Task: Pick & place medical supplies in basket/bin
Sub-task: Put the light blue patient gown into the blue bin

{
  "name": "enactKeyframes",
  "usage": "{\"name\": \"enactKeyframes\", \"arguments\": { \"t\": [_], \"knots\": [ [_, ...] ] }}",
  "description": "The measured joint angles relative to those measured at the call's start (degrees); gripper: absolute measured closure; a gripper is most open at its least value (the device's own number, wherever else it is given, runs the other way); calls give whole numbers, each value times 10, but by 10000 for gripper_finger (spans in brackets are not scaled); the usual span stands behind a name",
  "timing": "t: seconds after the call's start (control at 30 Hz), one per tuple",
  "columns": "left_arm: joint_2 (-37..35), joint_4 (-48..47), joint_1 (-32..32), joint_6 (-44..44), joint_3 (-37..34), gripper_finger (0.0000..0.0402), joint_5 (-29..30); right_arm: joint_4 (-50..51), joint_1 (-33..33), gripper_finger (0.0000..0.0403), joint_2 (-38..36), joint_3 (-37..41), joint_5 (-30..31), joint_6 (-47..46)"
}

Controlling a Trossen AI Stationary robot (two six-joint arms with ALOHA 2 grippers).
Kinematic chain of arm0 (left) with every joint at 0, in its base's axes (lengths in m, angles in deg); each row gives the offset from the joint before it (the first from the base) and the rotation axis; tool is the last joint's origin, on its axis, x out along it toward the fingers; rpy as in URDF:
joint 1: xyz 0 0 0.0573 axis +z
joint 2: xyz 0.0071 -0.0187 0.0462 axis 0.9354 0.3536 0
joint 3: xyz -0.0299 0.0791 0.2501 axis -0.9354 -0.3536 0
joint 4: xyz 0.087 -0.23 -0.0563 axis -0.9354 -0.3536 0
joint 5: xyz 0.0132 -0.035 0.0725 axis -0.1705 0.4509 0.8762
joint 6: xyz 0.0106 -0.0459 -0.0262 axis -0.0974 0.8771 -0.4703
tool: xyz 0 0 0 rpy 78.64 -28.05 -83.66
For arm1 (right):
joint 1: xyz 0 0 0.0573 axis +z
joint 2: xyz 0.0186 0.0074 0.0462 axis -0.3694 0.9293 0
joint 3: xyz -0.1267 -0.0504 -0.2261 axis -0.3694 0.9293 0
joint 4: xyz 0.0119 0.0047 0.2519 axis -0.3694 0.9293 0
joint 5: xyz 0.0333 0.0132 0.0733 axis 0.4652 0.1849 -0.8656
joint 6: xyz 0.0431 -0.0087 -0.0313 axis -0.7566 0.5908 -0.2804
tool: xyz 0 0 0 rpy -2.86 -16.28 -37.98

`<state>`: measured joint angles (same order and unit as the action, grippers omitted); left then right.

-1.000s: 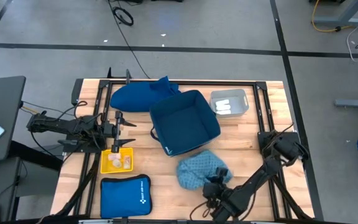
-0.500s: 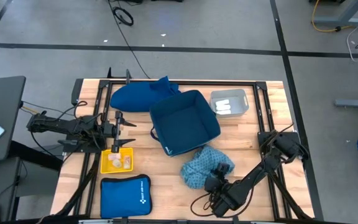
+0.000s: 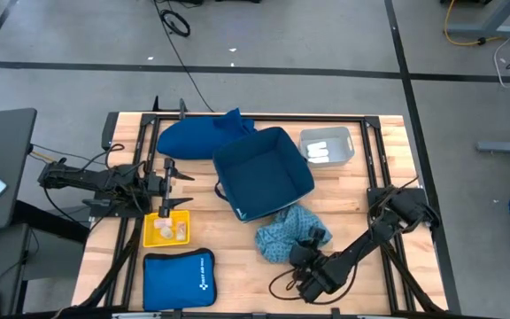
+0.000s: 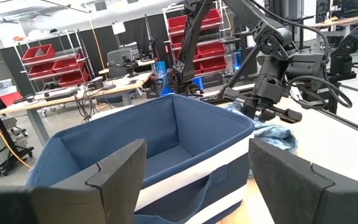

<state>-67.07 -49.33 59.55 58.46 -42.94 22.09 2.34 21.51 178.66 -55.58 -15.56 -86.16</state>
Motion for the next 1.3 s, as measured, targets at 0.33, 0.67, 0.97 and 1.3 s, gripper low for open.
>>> {"name": "enactKeyframes", "arguments": {
  "t": [0.33,0.67,0.97,1.3],
  "knots": [
    [0,0,0,0,0,118,0,165,70,392,4,-176,74,-25],
    [0,0,0,0,0,118,0,328,81,392,1,-353,219,56],
    [0,0,0,0,0,118,0,434,2,392,-2,-422,314,201],
    [0,0,0,0,0,118,0,444,-173,392,-6,-421,361,335]
  ]
}}
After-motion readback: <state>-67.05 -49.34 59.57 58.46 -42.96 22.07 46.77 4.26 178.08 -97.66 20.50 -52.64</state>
